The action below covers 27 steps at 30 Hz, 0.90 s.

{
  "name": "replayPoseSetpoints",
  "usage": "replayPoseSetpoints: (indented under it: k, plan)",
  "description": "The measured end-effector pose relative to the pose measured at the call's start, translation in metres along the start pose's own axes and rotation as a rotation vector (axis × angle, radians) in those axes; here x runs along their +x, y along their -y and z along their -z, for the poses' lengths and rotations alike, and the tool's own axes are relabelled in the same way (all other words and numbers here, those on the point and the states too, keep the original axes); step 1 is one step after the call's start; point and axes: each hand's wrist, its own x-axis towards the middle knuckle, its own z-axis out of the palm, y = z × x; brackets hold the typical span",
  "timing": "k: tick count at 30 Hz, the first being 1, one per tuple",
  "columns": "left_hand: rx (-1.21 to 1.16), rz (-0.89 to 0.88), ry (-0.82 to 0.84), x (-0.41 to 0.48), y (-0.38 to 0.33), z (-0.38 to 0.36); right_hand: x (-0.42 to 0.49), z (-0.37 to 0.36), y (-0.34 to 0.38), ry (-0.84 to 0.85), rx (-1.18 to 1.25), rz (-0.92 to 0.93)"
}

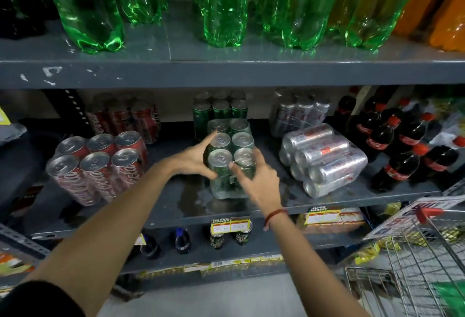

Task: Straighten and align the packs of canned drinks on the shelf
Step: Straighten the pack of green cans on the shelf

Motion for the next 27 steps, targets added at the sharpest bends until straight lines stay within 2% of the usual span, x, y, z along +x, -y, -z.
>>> replayPoseSetpoints:
  k: [4, 7, 10, 11, 13, 15, 17, 21, 24, 27]
  plan:
    - [0.204, -0.016, 0.103, 0.005, -0.004, 0.019, -0.024, -0.034, 0.019, -0.011, -0.163, -0.003]
    - [0.296, -0.006, 0.107, 0.004, -0.009, 0.026, -0.031, -0.03, 0.021, 0.019, -0.189, -0.004]
    - [0.232, -0.035, 0.062, -0.008, -0.012, 0.021, -0.013, 0.001, 0.013, -0.009, -0.04, 0.029]
    - [0.182, -0.038, 0.025, -0.016, -0.015, 0.015, -0.003, 0.01, 0.009, -0.013, 0.071, 0.049]
    - [0.084, -0.021, -0.16, -0.03, -0.026, -0.007, 0.022, 0.023, 0.002, -0.002, 0.225, 0.093]
    - [-0.069, 0.034, -0.383, -0.04, -0.039, -0.037, 0.048, 0.029, -0.001, 0.077, 0.288, 0.092]
    - [-0.134, 0.124, -0.513, -0.043, -0.048, -0.07, 0.074, 0.028, -0.003, 0.195, 0.26, 0.061]
    - [-0.283, 0.172, -0.649, -0.035, -0.05, -0.109, 0.098, 0.015, -0.013, 0.386, 0.216, 0.063]
    - [-0.387, 0.155, -0.69, -0.031, -0.049, -0.113, 0.099, 0.012, -0.02, 0.382, 0.234, 0.09]
    - [-0.383, 0.073, -0.7, -0.03, -0.034, -0.104, 0.093, 0.017, -0.022, 0.366, 0.239, 0.098]
